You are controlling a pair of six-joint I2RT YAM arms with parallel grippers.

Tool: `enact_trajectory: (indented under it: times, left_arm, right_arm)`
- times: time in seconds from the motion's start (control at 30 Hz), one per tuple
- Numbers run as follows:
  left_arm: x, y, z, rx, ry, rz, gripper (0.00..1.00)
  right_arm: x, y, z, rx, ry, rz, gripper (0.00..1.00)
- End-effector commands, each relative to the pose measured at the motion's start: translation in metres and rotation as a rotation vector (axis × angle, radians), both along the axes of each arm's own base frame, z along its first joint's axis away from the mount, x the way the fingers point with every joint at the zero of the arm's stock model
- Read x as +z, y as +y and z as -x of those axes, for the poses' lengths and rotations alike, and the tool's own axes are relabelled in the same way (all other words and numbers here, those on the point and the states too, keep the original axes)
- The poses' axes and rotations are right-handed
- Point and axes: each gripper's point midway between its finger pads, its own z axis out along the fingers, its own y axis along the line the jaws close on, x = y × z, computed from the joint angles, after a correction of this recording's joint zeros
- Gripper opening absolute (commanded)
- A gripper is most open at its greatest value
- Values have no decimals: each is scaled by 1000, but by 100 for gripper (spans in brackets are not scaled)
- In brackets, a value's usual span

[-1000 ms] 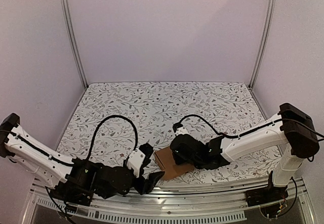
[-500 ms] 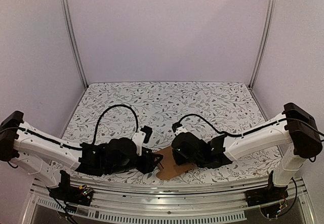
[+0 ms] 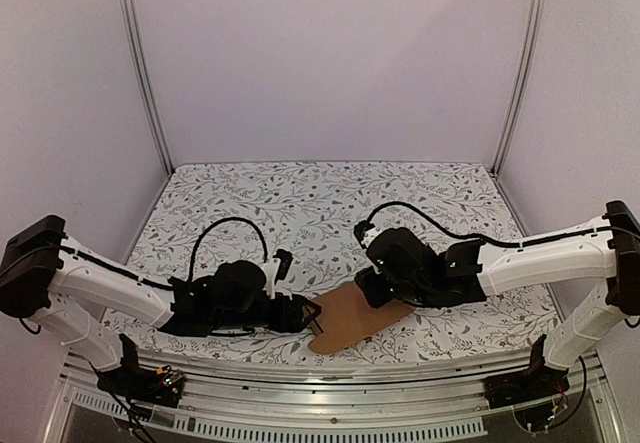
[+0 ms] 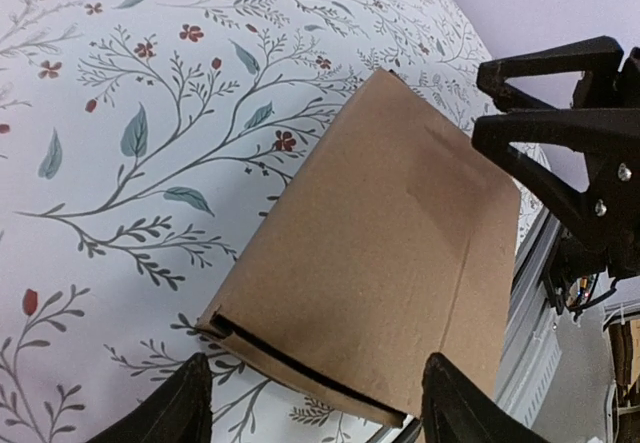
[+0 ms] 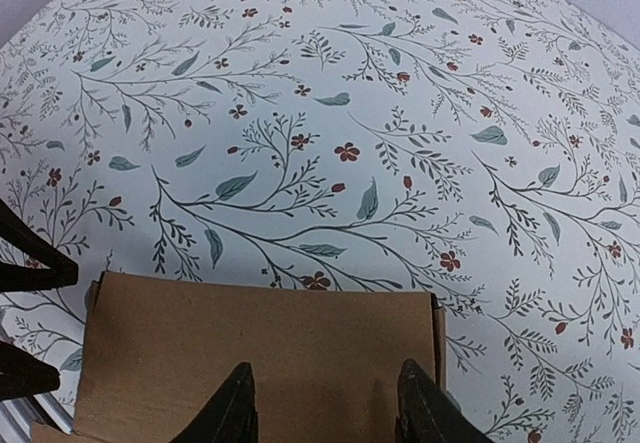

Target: Fold the paper box

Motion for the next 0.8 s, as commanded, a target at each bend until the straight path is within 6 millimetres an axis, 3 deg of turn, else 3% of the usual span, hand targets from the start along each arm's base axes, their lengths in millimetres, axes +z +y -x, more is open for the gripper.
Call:
enact_trajectory:
  times: [0.0,0.23,0.43,0.77]
  left_arm:
    - [-6,-3,-2,3,108,112,70]
    - [-28,1,-2,23,230,101,71]
    - [-40,0,0,19,285,86,71]
    - [-46,-1,3,4,329,87,71]
  right_arm:
    - [-12,-16,1,70,68,83,51]
    - [-26,-42,-18,21,156,86,56]
    - [-39,-51,-23,31,283,23,56]
    - [-61,-58,-18,45,419,-52,40]
